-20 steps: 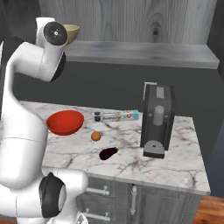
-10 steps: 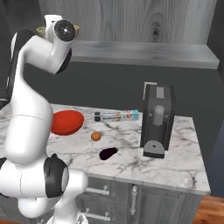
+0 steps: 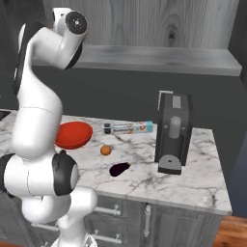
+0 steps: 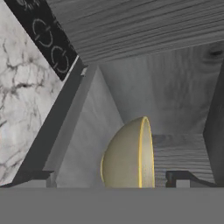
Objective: Pick both bowls and place them on the counter. Then place the tangerine in one bowl and place the eggplant in the other bowl.
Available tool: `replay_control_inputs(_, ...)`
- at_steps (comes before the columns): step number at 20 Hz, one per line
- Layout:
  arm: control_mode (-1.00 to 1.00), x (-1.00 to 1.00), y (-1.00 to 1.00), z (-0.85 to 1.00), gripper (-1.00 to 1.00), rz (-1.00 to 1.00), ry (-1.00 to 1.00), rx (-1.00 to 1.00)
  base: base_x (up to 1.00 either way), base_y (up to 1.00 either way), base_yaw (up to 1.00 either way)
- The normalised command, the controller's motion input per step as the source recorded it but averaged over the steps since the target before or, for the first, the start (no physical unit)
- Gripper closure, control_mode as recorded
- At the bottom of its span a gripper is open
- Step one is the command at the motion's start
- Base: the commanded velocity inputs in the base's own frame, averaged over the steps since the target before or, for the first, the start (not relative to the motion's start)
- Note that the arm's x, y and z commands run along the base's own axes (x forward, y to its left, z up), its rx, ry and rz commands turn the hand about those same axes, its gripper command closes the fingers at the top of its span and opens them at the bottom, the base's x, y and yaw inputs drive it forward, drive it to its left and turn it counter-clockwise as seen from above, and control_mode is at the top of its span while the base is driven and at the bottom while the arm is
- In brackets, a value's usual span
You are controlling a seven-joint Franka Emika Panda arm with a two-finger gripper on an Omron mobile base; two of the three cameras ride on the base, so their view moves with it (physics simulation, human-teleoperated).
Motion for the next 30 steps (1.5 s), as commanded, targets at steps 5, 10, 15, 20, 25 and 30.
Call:
replay_control_inputs(5,-1.0,0.35,0.13,0.0,-1.0,0.0,0.01,-0.04,0.0,0.0,0.0)
replay_control_inputs(10,-1.0,0.36,0.12,0.0,-1.0,0.0,0.0,-0.02,0.0,0.0,0.0)
replay_control_inputs(15,-1.0,0.35,0.04,0.0,-1.0,0.0,0.0,-0.01,0.0,0.0,0.0)
replay_control_inputs(20,-1.0,0.27,0.0,-0.02,-1.0,0.0,0.0,-0.01,0.0,0.0,0.0)
replay_control_inputs(25,-1.0,0.27,0.0,-0.02,-1.0,0.0,0.0,-0.01,0.0,0.0,0.0)
replay_control_inputs(30,-1.0,0.28,0.02,-0.05,-1.0,0.0,0.0,-0.02,0.0,0.0,0.0)
